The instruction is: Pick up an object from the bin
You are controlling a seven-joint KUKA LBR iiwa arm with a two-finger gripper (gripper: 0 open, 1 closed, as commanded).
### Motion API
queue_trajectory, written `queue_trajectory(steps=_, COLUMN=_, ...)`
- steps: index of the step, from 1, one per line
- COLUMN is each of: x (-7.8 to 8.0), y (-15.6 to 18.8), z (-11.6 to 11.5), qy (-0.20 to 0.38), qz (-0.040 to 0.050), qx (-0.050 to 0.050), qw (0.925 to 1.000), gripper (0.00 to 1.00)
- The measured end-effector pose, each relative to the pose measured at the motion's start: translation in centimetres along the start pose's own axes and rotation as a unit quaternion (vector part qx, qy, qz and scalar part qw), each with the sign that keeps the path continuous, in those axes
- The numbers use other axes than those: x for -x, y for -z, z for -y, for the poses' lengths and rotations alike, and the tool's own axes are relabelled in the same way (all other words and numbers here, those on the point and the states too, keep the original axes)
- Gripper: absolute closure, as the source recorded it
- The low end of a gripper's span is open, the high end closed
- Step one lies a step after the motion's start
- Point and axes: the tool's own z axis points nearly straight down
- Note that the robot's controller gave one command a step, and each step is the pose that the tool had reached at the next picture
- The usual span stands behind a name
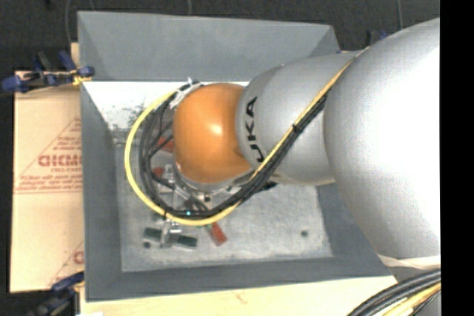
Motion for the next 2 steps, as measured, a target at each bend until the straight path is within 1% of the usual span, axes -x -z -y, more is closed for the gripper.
queue_trajectory(steps=1, x=0.2, y=0.4, z=0.1, qy=-0.002, qz=0.0035, qx=0.001, qw=1.0000, gripper=0.00)
queue_trajectory(steps=2, x=-1.6, y=-4.8, z=2.5, qy=-0.049, qz=0.0062, qx=0.004, qw=0.9988, gripper=1.00)
